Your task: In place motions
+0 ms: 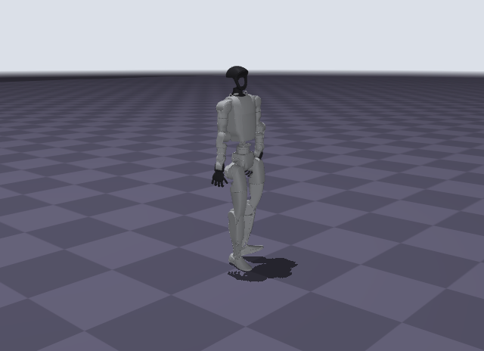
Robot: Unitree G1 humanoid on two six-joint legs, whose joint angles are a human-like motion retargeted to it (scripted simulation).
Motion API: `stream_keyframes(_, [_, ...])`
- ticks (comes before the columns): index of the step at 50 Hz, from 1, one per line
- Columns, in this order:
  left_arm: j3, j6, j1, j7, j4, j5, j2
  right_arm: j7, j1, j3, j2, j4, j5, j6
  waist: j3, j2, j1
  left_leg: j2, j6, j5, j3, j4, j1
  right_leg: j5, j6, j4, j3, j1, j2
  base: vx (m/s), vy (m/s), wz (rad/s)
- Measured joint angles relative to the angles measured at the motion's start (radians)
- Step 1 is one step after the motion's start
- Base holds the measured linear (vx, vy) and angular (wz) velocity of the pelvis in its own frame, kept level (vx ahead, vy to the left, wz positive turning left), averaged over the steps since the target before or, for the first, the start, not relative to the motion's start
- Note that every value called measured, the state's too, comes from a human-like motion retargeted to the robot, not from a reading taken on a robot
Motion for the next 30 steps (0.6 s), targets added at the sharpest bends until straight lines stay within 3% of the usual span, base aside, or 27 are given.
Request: stream_keyframes(30, [-0.003, 0.001, 0.004, -0.001, 0.006, 0.002, -0.001, -0.007, 0.004, -0.001, -0.003, 0.009, -0.005, 0.001, 0.012, -0.006, 0.005, -0.005, 0.004, 0.004, -0.009, 0.0, -0.006, -0.005, -0.001, 0.003, -0.005, -0.002, -0.004, 0.0, 0.0, 0.0])
